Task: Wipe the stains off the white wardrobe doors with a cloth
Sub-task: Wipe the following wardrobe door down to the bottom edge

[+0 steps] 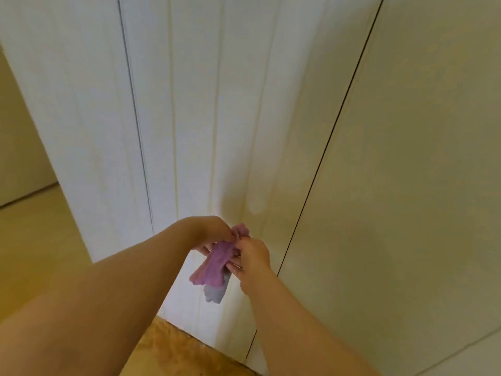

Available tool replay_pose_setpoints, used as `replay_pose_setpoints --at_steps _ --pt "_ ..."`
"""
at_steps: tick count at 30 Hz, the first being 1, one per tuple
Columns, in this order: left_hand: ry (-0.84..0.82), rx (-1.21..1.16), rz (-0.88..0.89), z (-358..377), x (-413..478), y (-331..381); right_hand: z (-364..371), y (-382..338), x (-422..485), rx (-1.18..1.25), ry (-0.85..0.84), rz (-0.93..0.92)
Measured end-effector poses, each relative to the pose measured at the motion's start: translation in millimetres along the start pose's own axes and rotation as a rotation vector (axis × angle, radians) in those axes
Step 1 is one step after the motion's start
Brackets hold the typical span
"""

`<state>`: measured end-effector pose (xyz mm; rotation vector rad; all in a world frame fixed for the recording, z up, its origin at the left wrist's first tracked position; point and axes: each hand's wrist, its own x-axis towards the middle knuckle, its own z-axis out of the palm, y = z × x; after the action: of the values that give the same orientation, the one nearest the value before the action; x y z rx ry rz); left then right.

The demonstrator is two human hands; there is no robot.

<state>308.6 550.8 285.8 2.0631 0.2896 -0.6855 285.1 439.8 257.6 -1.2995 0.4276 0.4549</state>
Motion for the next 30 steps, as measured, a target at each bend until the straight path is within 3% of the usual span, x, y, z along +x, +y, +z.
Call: replay_pose_setpoints --at_steps 6,15,21,25,28,30 --pt "0.144 0.131 0.281 -92.6 -111.5 125.4 47.1 -137.4 -86.3 0.084 -0.064 -0.341" --pt "0.429 0.089 0.829 -144.3 -219.9 218.6 72.1 -276.3 -193.0 -0.038 -0.128 -0.667" --pt "0.701 0.040 1.033 -170.3 -245.5 255.6 82.2 -330.0 -228.2 -0.173 0.095 -0.972" --pt "0.777 0.195 1.074 -183.5 -257.3 279.2 89.1 -353.0 -237.5 -0.223 0.221 -1.125" --pt "1.092 0.327 1.192 -188.1 -258.9 298.0 90.7 -369.1 -240.1 -0.232 0.325 -1.232" --pt "1.186 0.289 1.263 -188.7 -254.7 308.8 88.7 -381.6 -241.8 -0.288 0.431 -1.310"
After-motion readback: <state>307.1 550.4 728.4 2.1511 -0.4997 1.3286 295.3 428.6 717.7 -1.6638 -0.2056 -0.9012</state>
